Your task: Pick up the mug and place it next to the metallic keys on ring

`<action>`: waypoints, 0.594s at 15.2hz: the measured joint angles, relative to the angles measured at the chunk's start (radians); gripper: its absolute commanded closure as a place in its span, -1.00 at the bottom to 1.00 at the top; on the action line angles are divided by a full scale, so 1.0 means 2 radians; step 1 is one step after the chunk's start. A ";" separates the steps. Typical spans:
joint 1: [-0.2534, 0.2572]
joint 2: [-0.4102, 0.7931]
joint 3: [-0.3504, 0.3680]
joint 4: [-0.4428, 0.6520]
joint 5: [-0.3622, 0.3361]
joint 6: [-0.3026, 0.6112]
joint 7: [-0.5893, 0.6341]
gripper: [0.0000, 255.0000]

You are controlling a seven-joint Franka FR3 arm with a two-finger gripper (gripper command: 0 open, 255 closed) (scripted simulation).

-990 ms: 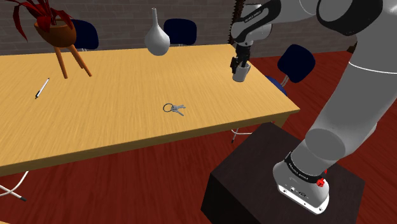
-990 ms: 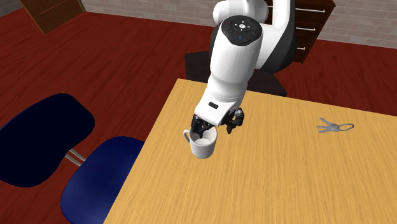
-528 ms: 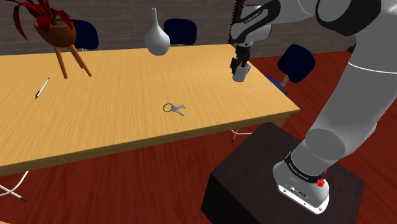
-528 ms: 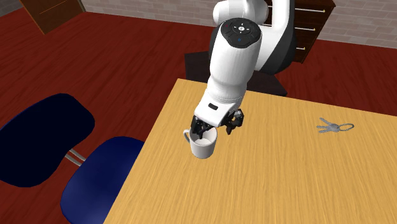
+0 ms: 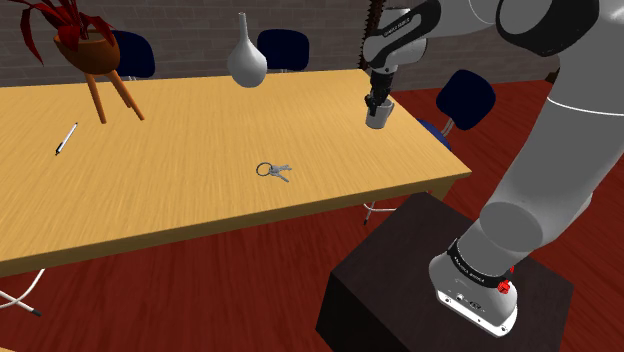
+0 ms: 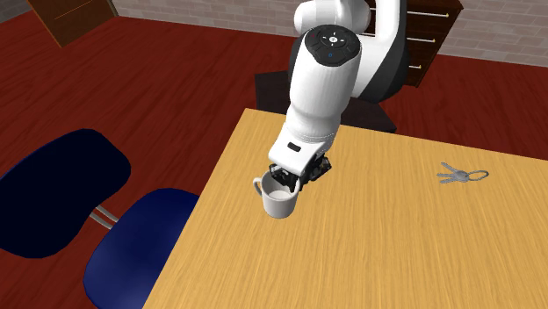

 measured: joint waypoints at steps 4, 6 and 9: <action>0.001 -0.004 0.000 0.002 -0.001 -0.006 0.001 1.00; 0.001 -0.009 0.000 0.009 -0.003 -0.018 0.002 1.00; 0.002 -0.020 -0.001 0.016 -0.005 -0.035 0.002 1.00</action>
